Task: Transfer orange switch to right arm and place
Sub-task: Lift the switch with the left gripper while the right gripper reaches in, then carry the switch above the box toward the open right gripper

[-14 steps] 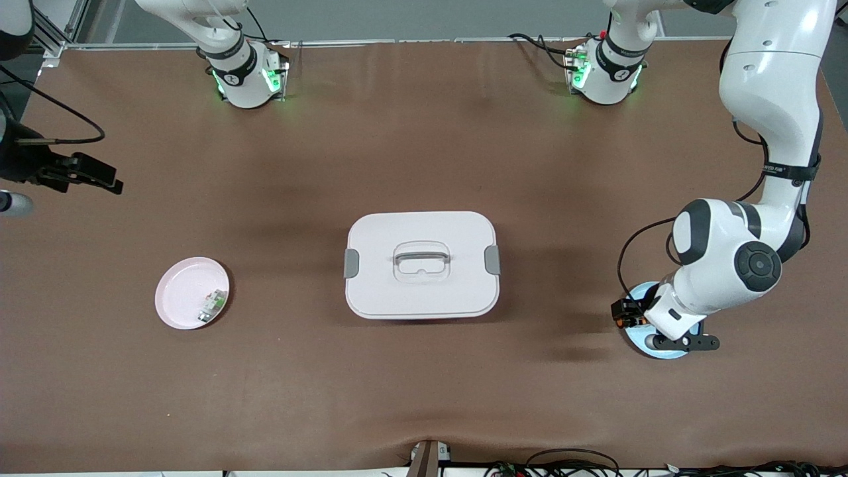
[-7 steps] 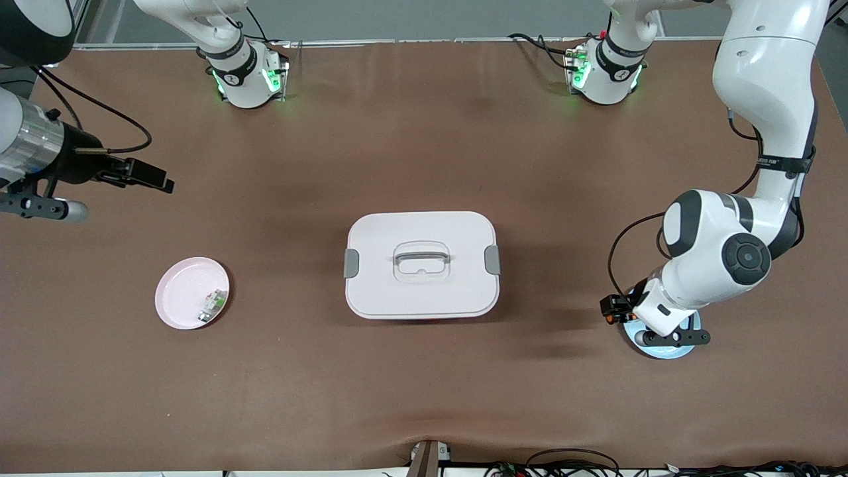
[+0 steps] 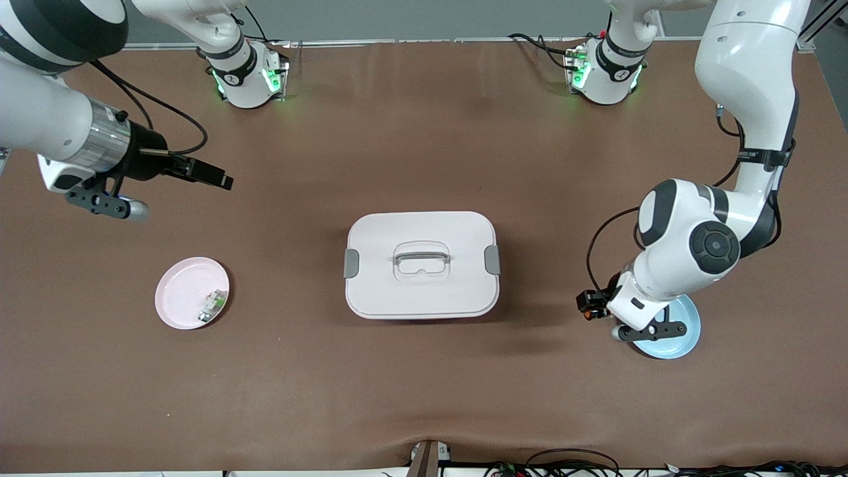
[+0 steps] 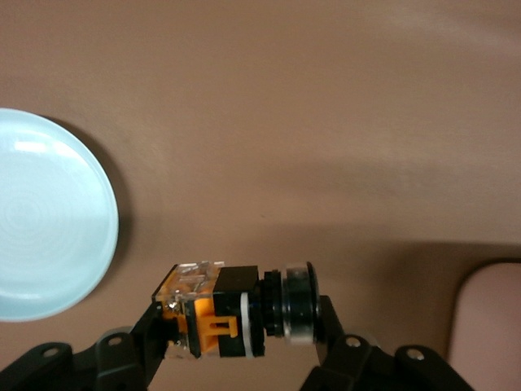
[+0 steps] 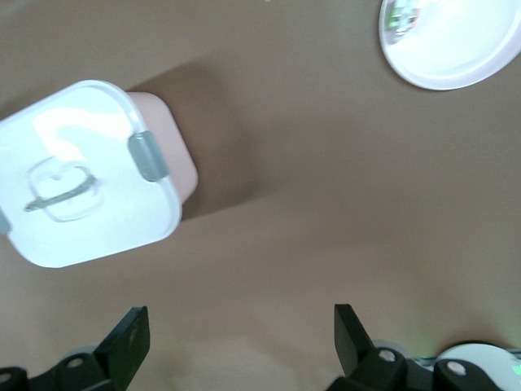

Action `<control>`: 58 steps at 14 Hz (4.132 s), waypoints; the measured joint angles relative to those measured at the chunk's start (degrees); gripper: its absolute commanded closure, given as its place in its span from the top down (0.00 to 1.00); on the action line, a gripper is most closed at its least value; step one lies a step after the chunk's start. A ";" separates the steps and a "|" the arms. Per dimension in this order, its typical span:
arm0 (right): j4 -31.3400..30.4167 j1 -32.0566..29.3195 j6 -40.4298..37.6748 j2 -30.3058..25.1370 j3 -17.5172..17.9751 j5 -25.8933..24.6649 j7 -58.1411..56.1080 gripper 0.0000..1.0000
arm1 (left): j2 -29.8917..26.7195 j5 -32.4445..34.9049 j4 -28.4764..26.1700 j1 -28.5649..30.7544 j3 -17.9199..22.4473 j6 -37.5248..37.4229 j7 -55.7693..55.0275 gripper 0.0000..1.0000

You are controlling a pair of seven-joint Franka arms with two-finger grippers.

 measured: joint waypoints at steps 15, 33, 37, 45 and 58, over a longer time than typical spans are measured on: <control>-15.42 17.42 27.06 -7.72 0.43 9.45 10.65 1.00 | -1.99 -3.73 9.99 -1.34 -25.40 -10.50 -53.70 0.00; -21.33 23.91 43.15 -9.89 0.35 24.77 5.72 1.00 | -1.98 -16.44 10.31 -1.28 -32.97 -13.12 -87.92 0.00; -21.70 25.09 43.14 -8.84 0.33 25.25 9.73 1.00 | -1.89 -16.46 10.28 -1.47 -33.13 -13.12 -88.17 0.00; -21.80 28.94 44.49 -6.67 0.33 25.64 12.63 1.00 | -1.60 -17.21 10.29 -2.21 -33.16 -12.09 -88.21 0.00; -21.77 29.76 45.44 -4.72 0.31 25.69 12.66 0.74 | -0.65 -17.23 10.28 -3.42 -33.42 -7.85 -88.21 0.00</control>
